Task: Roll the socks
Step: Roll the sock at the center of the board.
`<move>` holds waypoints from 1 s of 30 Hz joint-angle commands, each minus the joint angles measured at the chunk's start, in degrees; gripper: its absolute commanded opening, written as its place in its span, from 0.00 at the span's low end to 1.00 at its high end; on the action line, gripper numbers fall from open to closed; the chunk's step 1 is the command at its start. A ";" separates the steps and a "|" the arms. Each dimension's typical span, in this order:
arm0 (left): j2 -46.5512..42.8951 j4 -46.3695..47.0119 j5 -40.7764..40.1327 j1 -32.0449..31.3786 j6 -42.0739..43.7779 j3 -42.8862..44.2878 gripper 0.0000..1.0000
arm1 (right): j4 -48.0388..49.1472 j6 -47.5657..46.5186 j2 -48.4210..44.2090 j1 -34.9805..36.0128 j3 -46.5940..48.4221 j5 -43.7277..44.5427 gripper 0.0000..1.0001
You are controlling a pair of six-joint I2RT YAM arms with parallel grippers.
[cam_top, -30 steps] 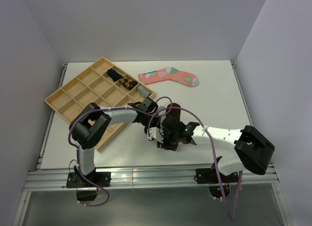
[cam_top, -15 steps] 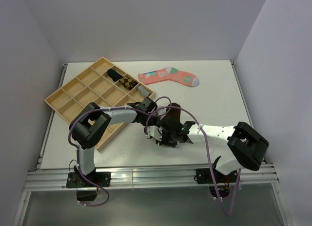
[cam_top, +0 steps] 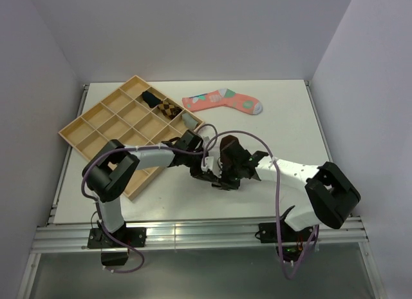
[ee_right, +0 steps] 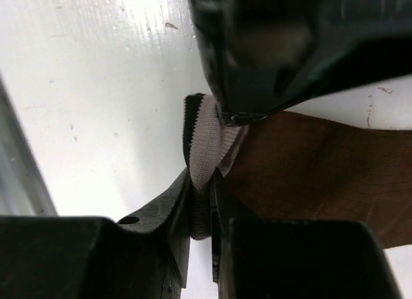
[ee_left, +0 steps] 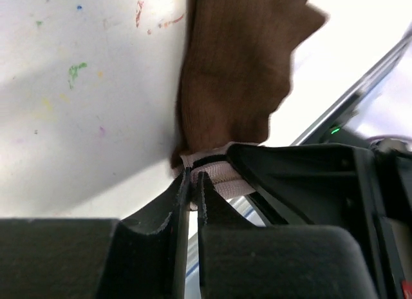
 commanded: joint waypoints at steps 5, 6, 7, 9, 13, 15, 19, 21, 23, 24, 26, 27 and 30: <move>-9.94 11.48 -10.69 1.19 -9.95 -5.69 0.16 | -15.67 -8.76 1.88 -7.90 6.50 -18.09 0.03; -10.99 11.93 -11.49 1.19 -10.30 -6.22 0.17 | -17.34 -9.83 3.89 -8.52 8.07 -19.34 0.02; -11.44 12.63 -12.80 1.19 -10.74 -6.74 0.17 | -20.23 -10.71 4.78 -9.05 8.87 -20.31 0.02; -13.19 15.34 -14.91 1.28 -11.71 -8.93 0.18 | -23.23 -13.43 6.98 -10.72 11.24 -23.11 0.02; -17.50 19.93 -19.48 0.84 -10.67 -12.98 0.20 | -32.00 -18.44 14.69 -13.97 15.90 -27.16 0.01; -19.43 21.59 -22.39 0.05 -6.28 -14.30 0.20 | -34.92 -20.90 17.69 -16.16 19.23 -28.74 0.01; -21.28 31.05 -23.36 -2.50 -0.38 -18.34 0.20 | -45.97 -25.65 26.92 -19.60 26.53 -32.00 0.01; -20.94 35.12 -21.79 -3.03 2.59 -20.54 0.21 | -48.28 -26.80 32.37 -20.65 30.22 -32.53 0.01; -19.62 39.95 -19.68 -3.21 5.23 -21.16 0.20 | -51.97 -28.20 37.37 -21.53 32.60 -32.79 0.01; -17.79 41.45 -17.67 -3.47 6.21 -21.16 0.20 | -52.77 -28.29 38.88 -21.80 34.44 -33.06 0.01; -15.93 45.22 -16.60 -4.26 9.10 -20.81 0.21 | -54.35 -28.47 40.64 -22.68 35.86 -33.23 0.01; -14.18 46.20 -15.98 -4.61 9.90 -20.64 0.21 | -54.44 -28.47 41.52 -22.94 36.30 -33.15 0.01; -10.58 50.68 -13.35 -5.84 11.93 -19.67 0.25 | -53.65 -27.94 41.53 -23.56 36.04 -32.97 0.01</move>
